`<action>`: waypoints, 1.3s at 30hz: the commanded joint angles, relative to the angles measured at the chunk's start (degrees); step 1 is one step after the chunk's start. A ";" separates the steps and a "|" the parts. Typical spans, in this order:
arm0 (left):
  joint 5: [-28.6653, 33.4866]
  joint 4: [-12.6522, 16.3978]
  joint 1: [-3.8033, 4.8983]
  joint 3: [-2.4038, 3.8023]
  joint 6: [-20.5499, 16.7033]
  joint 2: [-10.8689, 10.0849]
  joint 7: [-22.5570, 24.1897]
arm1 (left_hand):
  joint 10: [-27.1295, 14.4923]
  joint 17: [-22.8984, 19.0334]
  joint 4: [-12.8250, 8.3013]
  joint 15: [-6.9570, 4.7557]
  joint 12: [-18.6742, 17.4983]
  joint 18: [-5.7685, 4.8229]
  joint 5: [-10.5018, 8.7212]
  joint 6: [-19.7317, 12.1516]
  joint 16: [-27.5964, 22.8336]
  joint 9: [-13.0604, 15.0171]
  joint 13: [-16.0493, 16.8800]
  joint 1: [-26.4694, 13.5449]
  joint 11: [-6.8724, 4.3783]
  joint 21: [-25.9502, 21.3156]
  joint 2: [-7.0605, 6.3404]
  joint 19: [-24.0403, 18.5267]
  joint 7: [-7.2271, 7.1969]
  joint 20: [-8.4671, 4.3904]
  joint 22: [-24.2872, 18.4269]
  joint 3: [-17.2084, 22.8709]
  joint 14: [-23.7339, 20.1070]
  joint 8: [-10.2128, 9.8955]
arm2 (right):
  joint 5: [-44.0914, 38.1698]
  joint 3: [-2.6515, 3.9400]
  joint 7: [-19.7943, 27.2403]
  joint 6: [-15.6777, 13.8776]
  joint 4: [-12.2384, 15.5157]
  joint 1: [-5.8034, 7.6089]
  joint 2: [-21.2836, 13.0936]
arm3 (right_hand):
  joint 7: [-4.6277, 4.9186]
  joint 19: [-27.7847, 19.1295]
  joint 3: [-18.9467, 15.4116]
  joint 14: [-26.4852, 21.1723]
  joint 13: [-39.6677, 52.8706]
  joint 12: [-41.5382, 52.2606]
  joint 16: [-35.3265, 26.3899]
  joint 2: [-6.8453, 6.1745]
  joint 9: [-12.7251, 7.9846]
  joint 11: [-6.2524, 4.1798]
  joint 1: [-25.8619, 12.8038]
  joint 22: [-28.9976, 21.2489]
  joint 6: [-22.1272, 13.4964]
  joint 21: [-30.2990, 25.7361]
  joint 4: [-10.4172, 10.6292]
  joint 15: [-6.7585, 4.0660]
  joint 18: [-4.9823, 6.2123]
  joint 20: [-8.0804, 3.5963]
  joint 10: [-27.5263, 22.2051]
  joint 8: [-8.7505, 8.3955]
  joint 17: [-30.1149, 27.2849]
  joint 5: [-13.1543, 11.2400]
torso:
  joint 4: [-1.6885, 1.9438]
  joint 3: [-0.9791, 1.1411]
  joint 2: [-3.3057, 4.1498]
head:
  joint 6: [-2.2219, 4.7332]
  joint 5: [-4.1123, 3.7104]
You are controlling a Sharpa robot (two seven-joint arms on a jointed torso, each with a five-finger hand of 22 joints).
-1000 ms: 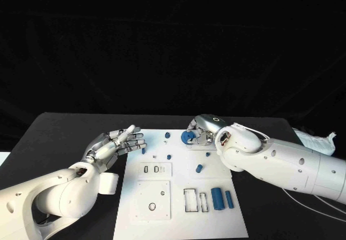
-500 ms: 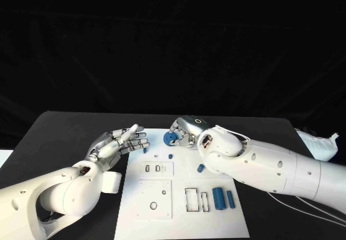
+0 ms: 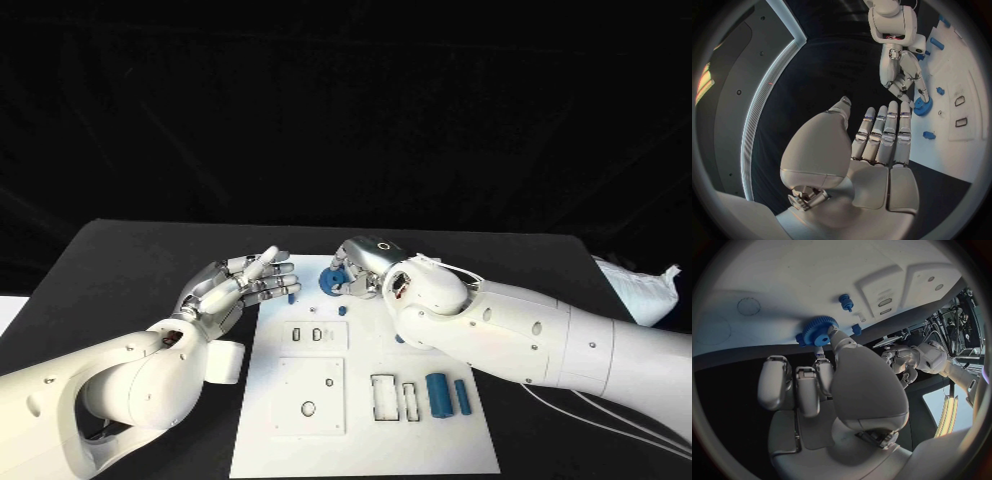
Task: Assemble the parts on the task board
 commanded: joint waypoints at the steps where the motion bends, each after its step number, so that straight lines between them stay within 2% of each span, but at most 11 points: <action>1: -0.30 0.00 0.05 0.05 1.21 0.16 0.25 | 0.36 -0.09 -0.29 -0.04 -0.32 0.72 -0.02 0.56 -0.07 -0.07 -0.06 0.11 0.01 -0.29 0.41 0.30 1.19 0.03 -0.06 0.06 0.55 -0.32 | -0.91 -0.13 -0.13 1.66 -0.29 -0.10 0.39 | -0.42 0.23 0.39 4.14 0.39 -0.50 0.23 0.39 1.31 0.33 -0.53 0.07 0.37 0.23 0.13 0.18 -0.49 0.19 -0.03 -0.18 5.53 0.18 | -0.04 0.06 0.01 | -0.09 0.06; 4: -0.30 -0.04 0.05 0.05 1.21 0.18 0.23 | 0.36 -0.09 -0.29 -0.04 -0.32 0.72 -0.02 0.56 -0.07 -0.07 -0.06 0.11 0.01 -0.29 0.41 0.30 1.19 0.03 -0.06 0.06 0.55 -0.32 | -0.91 -0.18 -0.21 1.85 -0.64 -0.10 0.72 | -0.04 0.20 0.46 4.13 -0.15 -1.30 0.20 0.00 0.99 0.63 -1.31 0.07 -0.56 0.22 0.35 0.41 -0.49 0.36 -0.41 -0.90 5.47 0.16 | -0.03 0.06 -0.01 | -0.03 0.05; 8: -0.30 -0.07 0.05 0.05 1.22 0.20 0.19 | 0.36 -0.09 -0.29 -0.04 -0.32 0.72 -0.02 0.56 -0.07 -0.07 -0.06 0.11 0.01 -0.29 0.41 0.30 1.19 0.03 -0.06 0.06 0.55 -0.32 | -0.92 -0.22 -0.74 2.51 -1.27 -0.08 0.99 | 1.12 0.17 0.41 4.14 -1.49 -3.25 0.24 -0.85 -0.01 1.60 -2.68 0.17 -3.74 0.26 0.68 1.20 -0.54 0.98 -1.38 -3.04 5.62 0.06 | -0.01 0.03 -0.04 | -0.04 0.00; 10: -0.30 -0.07 0.05 0.05 1.21 0.19 0.16 | 0.36 -0.09 -0.29 -0.04 -0.32 0.72 -0.02 0.56 -0.07 -0.07 -0.06 0.11 0.01 -0.29 0.41 0.30 1.19 0.03 -0.06 0.06 0.55 -0.32 | -0.89 -0.23 -0.98 2.97 -1.52 -0.07 1.01 | 1.52 0.11 0.11 4.14 -2.19 -4.28 0.27 -1.24 -0.48 2.03 -3.57 0.16 -5.36 0.25 1.00 1.60 -0.52 1.39 -1.89 -3.36 5.72 0.07 | -0.02 0.03 -0.02 | -0.06 0.01; 13: -0.30 -0.08 0.05 0.05 1.20 0.16 0.13 | 0.36 -0.09 -0.29 -0.04 -0.32 0.72 -0.02 0.56 -0.07 -0.07 -0.06 0.11 0.01 -0.29 0.41 0.30 1.19 0.03 -0.06 0.06 0.55 -0.32 | -0.73 -0.24 -1.26 3.86 -1.75 -0.06 0.98 | 1.68 0.02 -0.78 4.13 -2.55 -4.87 0.28 -1.48 -0.73 2.27 -5.95 0.07 -6.07 0.20 2.44 1.87 -0.48 1.74 -2.15 -3.29 5.77 -0.05 | -0.09 0.04 -0.02 | -0.06 0.03; 19: -0.30 -0.06 0.05 0.05 1.21 0.13 0.10 | 0.36 -0.09 -0.29 -0.04 -0.32 0.72 -0.02 0.56 -0.07 -0.07 -0.06 0.11 0.01 -0.29 0.41 0.30 1.19 0.03 -0.06 0.06 0.55 -0.32 | -0.14 -0.25 -1.50 4.43 -1.76 -0.05 0.70 | 1.63 -0.03 -2.34 4.17 -2.29 -4.73 0.38 -1.03 -0.80 2.35 -11.30 0.12 -5.92 0.25 6.59 2.00 -0.44 2.00 -1.99 -3.07 6.07 0.36 | -0.14 0.05 0.02 | 0.00 -0.02; 22: -0.30 -0.06 0.06 0.05 1.22 0.11 0.07 | 0.36 -0.09 -0.29 -0.04 -0.32 0.72 -0.02 0.56 -0.07 -0.07 -0.06 0.11 0.01 -0.29 0.41 0.30 1.19 0.03 -0.06 0.06 0.55 -0.32 | 0.17 -0.25 -1.33 2.06 -1.30 -0.06 0.14 | 1.57 0.01 -2.68 4.20 -1.68 -4.02 0.43 -1.05 -0.79 2.31 -12.38 0.23 -5.71 0.31 7.37 1.97 -0.45 1.99 -1.63 -3.03 6.21 0.31 | -0.10 0.10 0.03 | -0.02 -0.07; 26: -0.30 -0.12 0.06 0.04 1.23 0.02 0.03 | 0.36 -0.09 -0.29 -0.04 -0.32 0.72 -0.02 0.56 -0.07 -0.07 -0.06 0.11 0.01 -0.29 0.41 0.30 1.19 0.03 -0.06 0.06 0.55 -0.32 | 1.11 -0.21 0.08 -3.95 0.21 -0.12 -1.62 | 1.53 0.18 -2.76 4.25 -0.86 -2.98 0.54 -1.04 -0.77 2.28 -12.69 0.62 -5.56 0.50 7.46 1.96 -0.52 1.98 -1.15 -3.00 6.48 0.28 | -0.11 0.14 0.00 | 0.02 -0.07; 31: -0.30 -0.20 0.05 0.04 1.19 -0.20 0.04 | 0.42 -0.12 -0.44 -0.05 -0.42 0.72 -0.02 0.62 -0.16 -0.07 -0.07 0.17 0.00 -0.36 0.55 0.38 1.18 0.02 -0.15 -0.04 0.64 -0.43 | 4.89 0.34 3.96 -10.99 3.86 -0.14 -6.41 | 1.52 0.22 -2.70 4.26 -0.84 -2.99 0.56 -1.19 -0.78 2.26 -12.40 0.67 -5.54 0.55 7.22 1.94 -0.53 1.97 -1.13 -3.03 6.52 0.56 | -0.44 0.12 -0.10 | 0.33 -0.06; 35: -0.30 -0.26 0.05 0.03 1.17 -0.34 0.02 | 0.42 -0.12 -0.44 -0.05 -0.42 0.72 -0.02 0.62 -0.16 -0.07 -0.07 0.17 0.00 -0.36 0.55 0.38 1.18 0.02 -0.15 -0.04 0.64 -0.43 | 8.86 0.96 6.64 -11.90 6.93 -0.12 -11.02 | 1.50 0.25 -2.59 4.26 -0.77 -3.01 0.57 -1.69 -0.79 2.23 -11.52 0.75 -5.46 0.61 6.78 1.91 -0.54 1.94 -1.16 -3.06 6.57 0.92 | -0.85 0.23 -0.20 | 0.51 -0.02; 39: -0.30 -0.38 0.05 0.03 1.19 -0.36 -0.01 | 0.42 -0.12 -0.44 -0.05 -0.42 0.72 -0.02 0.62 -0.16 -0.07 -0.07 0.17 0.00 -0.36 0.55 0.38 1.18 0.02 -0.15 -0.04 0.64 -0.43 | 13.84 1.32 9.99 -9.68 8.75 -0.07 -15.85 | 1.50 0.30 -2.17 4.30 -0.75 -3.17 0.65 -2.33 -0.85 2.20 -9.37 0.93 -5.53 0.71 5.62 1.88 -0.57 1.91 -1.31 -3.13 6.81 1.05 | -1.47 0.34 -0.43 | 0.60 -0.02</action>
